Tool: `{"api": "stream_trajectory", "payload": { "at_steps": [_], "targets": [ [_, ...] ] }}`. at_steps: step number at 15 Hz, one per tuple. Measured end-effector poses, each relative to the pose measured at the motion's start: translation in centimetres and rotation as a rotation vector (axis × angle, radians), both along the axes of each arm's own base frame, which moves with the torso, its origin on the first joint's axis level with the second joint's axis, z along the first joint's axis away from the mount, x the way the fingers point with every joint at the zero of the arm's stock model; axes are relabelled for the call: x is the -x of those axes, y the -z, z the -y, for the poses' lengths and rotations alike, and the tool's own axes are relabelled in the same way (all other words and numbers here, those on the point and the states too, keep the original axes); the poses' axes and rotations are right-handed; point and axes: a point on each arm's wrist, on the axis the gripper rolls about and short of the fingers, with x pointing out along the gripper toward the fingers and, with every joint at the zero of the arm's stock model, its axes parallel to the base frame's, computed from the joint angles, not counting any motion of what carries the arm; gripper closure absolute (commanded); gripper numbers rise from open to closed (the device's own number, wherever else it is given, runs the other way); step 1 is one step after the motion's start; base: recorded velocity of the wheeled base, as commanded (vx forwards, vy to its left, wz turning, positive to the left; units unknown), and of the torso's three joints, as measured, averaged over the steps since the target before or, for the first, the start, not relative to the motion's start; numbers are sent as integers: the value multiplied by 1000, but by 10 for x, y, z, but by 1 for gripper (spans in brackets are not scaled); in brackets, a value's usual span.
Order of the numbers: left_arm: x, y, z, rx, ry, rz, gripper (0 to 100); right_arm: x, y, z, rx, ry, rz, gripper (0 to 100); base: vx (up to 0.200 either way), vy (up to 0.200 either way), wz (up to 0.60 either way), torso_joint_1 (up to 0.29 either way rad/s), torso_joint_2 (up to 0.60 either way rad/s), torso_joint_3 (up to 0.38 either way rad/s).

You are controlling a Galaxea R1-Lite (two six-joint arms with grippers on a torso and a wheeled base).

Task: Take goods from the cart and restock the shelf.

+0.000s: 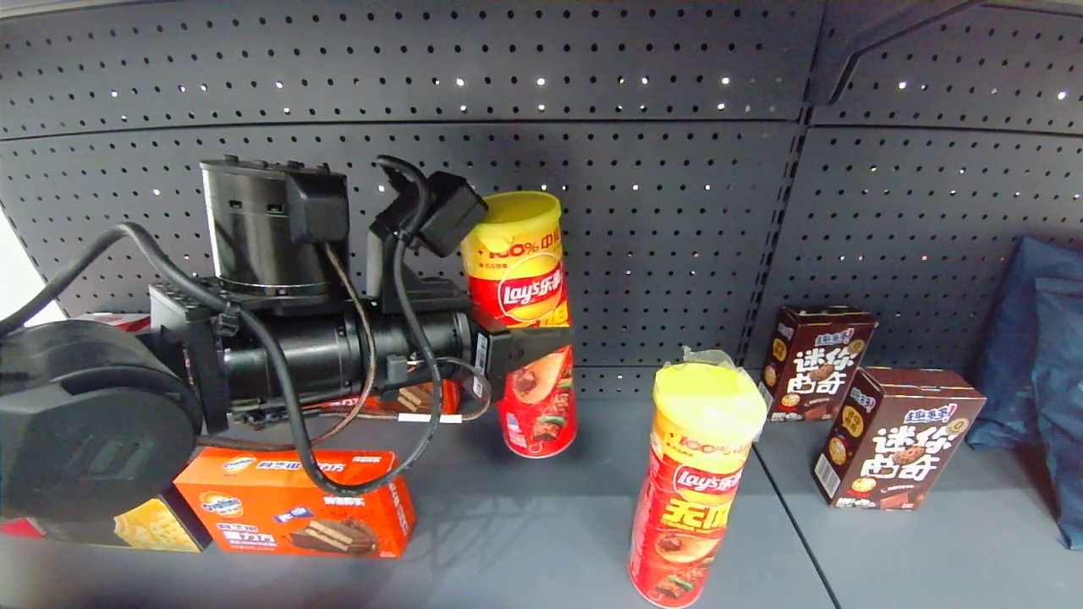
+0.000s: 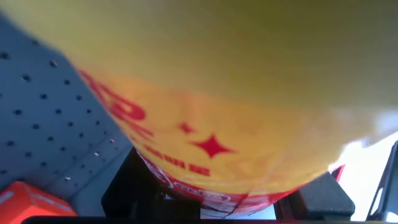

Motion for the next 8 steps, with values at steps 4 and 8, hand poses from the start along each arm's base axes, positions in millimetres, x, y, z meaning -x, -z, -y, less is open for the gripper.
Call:
{"api": "stream_trajectory", "payload": {
  "at_steps": [4,8],
  "targets": [
    [2,10,-1,-30,-37,-39,100,0,0,0,0,0,0,0,0,0,0,0,0,0],
    [3,17,-3,-58,-93,-52,100,0,0,0,0,0,0,0,0,0,0,0,0,0]
  ]
}}
